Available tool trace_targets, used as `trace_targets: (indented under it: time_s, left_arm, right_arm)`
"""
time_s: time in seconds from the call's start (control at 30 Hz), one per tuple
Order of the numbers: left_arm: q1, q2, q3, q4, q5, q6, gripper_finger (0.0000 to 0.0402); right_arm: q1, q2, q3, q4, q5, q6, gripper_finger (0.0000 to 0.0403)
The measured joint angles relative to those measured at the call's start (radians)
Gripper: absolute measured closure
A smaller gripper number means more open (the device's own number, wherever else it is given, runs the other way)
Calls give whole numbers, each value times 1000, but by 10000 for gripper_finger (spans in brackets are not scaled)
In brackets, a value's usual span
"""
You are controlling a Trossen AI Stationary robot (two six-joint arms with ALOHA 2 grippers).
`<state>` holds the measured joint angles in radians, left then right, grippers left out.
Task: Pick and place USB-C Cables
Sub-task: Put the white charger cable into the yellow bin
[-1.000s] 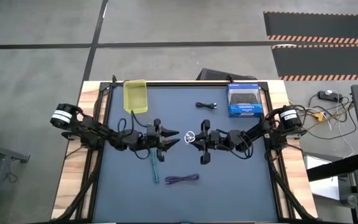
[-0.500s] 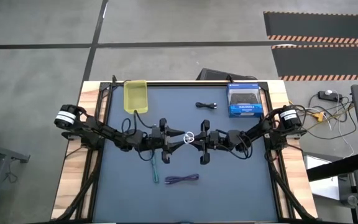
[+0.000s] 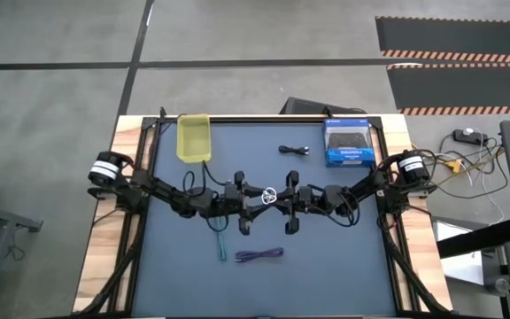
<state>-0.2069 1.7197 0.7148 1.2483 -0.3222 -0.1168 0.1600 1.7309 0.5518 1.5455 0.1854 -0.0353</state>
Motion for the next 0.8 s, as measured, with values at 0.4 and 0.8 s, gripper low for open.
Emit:
trace_targets:
  time_s: [0.4, 0.8]
  left_arm:
    - [2, 46, 66, 0, -2, 71, 295]
    - [3, 44, 67, -27, -4, 18, 380]
  right_arm:
    - [1, 0, 0, 0, -2, 0, 390]
    - [1, -1, 0, -6, -1, 37, 300]
